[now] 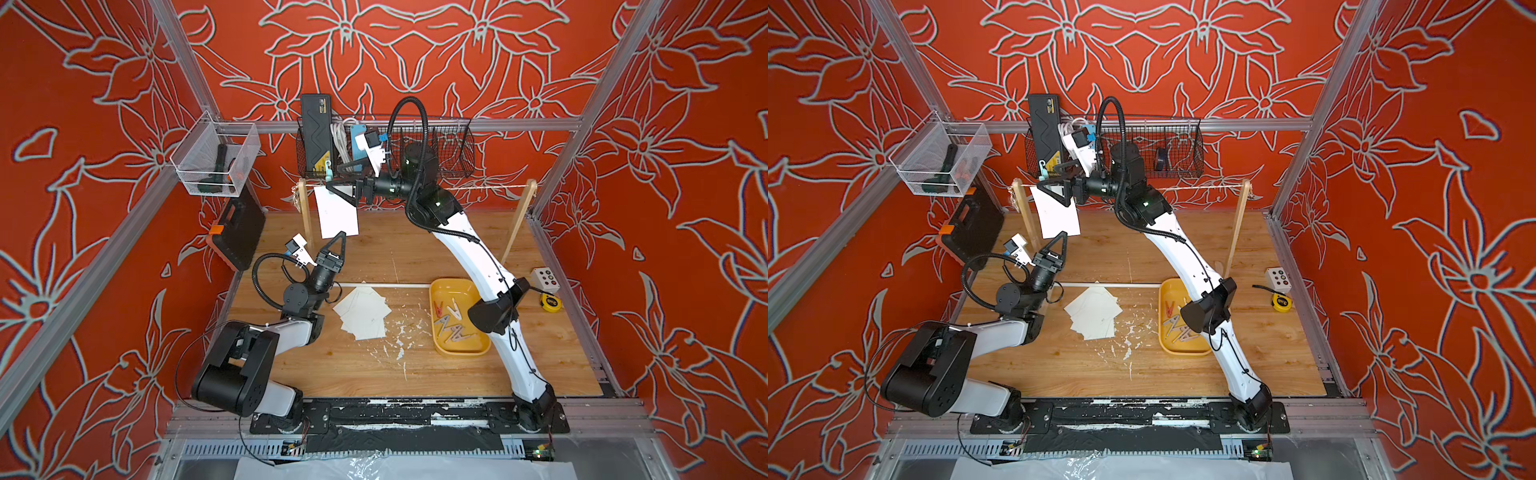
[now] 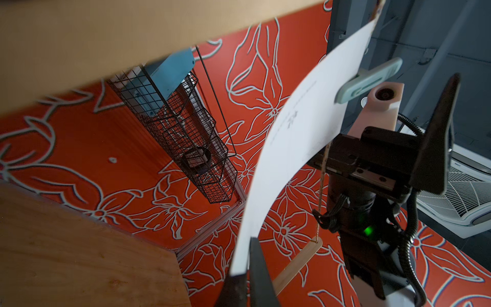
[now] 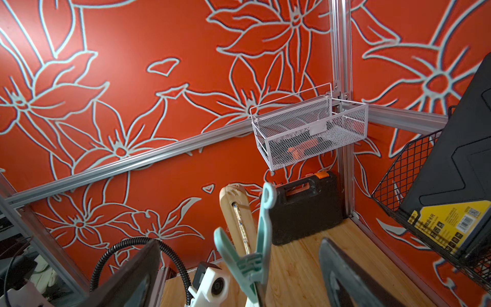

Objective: Remove the postcards from the strings
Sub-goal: Remove the clamp from the clothesline.

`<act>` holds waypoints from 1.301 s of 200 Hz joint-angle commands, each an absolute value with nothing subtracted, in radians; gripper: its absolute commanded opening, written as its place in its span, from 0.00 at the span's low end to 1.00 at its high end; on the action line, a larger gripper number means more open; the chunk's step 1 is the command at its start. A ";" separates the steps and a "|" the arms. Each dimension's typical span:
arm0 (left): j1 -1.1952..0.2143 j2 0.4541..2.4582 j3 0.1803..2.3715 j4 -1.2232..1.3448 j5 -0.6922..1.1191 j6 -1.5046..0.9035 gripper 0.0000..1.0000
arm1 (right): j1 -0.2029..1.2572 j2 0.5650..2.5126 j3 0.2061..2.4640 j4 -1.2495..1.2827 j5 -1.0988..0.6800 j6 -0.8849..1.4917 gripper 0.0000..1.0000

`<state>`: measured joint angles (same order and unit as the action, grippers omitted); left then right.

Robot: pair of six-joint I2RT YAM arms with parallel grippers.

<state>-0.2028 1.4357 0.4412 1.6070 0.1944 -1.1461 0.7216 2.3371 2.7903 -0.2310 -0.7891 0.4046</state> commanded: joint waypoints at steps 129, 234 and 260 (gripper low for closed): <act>-0.147 1.406 0.442 1.758 0.268 -1.190 0.00 | 0.747 2.384 2.835 -0.160 -0.805 0.400 0.67; -0.133 1.407 0.448 1.758 0.285 -1.203 0.00 | 0.748 2.389 2.834 -0.143 -0.814 0.407 0.47; -0.133 1.410 0.449 1.758 0.284 -1.209 0.00 | 0.748 2.388 2.834 -0.140 -0.816 0.407 0.41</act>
<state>-0.1429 1.4258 0.4408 1.6066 0.2737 -1.1950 0.7364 2.3703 2.8040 -0.1707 -0.7918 0.4057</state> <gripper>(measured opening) 0.047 0.421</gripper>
